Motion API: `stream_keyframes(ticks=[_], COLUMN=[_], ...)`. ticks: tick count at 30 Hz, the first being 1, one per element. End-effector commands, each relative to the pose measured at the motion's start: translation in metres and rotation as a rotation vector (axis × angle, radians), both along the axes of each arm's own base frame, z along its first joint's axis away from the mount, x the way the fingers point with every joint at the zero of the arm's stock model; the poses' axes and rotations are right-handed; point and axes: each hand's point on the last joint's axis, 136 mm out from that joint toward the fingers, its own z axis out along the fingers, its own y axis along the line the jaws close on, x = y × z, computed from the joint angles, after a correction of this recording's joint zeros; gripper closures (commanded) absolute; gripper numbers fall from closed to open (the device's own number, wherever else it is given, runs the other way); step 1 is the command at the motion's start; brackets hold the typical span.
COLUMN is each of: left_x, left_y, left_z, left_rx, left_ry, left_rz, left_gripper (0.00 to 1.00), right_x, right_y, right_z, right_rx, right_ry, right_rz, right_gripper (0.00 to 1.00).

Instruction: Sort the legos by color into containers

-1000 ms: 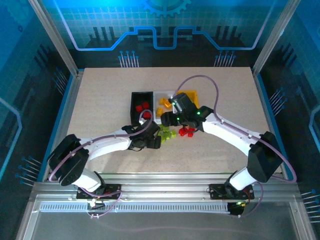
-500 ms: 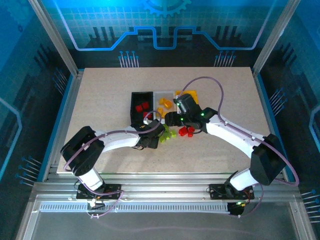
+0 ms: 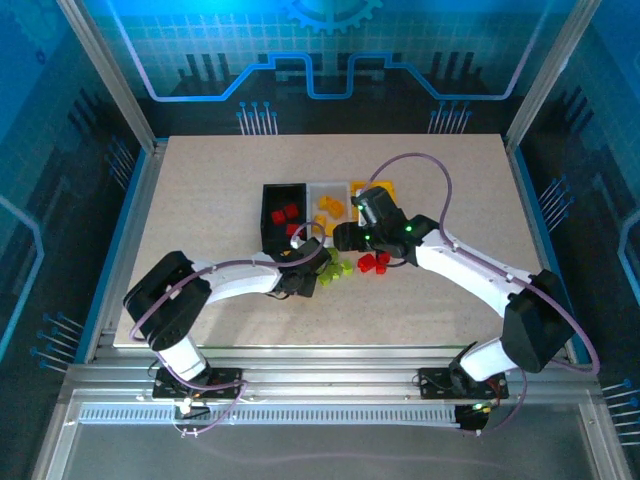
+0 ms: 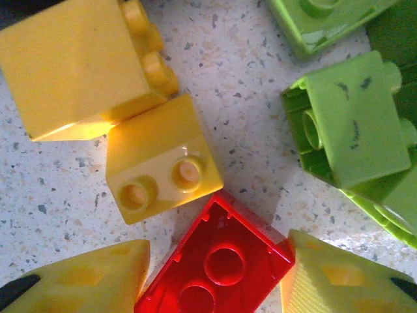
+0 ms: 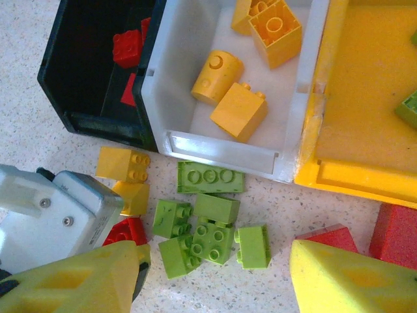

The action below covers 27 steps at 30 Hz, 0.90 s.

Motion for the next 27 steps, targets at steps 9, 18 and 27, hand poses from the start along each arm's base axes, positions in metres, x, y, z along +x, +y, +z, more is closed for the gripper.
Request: stream_keyframes(ticks=[9,18,27], left_x=[-0.033,0.050,0.159], left_y=[0.008,0.022,0.037], left_z=[0.042,0.130,0.129], left_rx=[-0.097,-0.180,-0.139], left_ry=[0.015,-0.198,-0.262], left_rz=[0.032,0.154,0.287], left_gripper=[0.66,0.66,0.67], right_x=[0.004,-0.002,-0.015], right_y=[-0.011,-0.026,-0.044], right_z=[0.007,0.012,0.003], right_rx=[0.037,0.049,0.023], right_ry=[-0.019,-0.029,0.004], right_rz=[-0.042,-0.068,-0.090], right_gripper=[0.37,0.37,0.37])
